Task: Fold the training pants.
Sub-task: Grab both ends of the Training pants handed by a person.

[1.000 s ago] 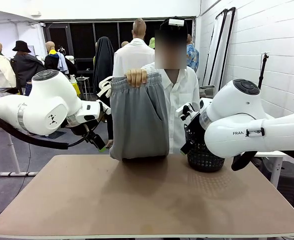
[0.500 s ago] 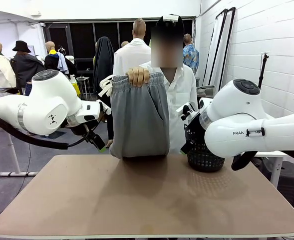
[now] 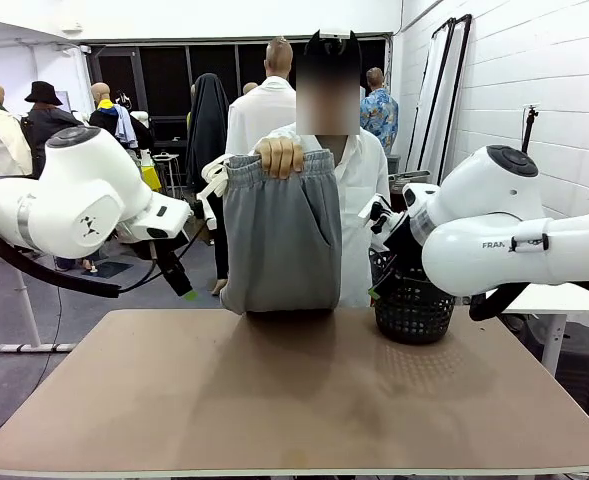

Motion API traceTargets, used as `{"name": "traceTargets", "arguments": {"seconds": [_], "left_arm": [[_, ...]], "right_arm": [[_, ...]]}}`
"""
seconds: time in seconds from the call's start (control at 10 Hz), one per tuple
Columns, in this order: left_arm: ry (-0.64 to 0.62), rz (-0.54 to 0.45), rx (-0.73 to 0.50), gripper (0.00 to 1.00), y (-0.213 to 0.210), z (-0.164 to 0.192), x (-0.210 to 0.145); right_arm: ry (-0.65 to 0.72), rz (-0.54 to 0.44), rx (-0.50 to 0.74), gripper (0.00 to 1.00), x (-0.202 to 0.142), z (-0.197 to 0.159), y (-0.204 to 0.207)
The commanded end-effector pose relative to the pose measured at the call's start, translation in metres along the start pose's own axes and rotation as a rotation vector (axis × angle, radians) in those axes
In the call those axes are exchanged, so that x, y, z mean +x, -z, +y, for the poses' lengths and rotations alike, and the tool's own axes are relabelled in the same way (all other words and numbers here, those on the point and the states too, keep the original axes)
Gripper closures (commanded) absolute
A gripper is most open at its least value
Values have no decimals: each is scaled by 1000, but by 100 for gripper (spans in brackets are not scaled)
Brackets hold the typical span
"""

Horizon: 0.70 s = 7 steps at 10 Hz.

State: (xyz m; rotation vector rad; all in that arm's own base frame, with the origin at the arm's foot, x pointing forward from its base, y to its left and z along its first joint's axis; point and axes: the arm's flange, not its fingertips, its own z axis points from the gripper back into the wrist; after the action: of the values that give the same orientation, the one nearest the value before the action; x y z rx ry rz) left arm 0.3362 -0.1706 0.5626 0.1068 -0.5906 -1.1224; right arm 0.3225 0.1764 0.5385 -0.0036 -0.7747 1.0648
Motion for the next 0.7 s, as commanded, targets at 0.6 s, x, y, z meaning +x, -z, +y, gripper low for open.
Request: {"name": "traceTargets", "arguments": {"seconds": [0.6], "left_arm": [[185,-21,-53,0,-13,15,-5]], "right_arm": [[-168,-40,48,0,1,-8,-1]]}}
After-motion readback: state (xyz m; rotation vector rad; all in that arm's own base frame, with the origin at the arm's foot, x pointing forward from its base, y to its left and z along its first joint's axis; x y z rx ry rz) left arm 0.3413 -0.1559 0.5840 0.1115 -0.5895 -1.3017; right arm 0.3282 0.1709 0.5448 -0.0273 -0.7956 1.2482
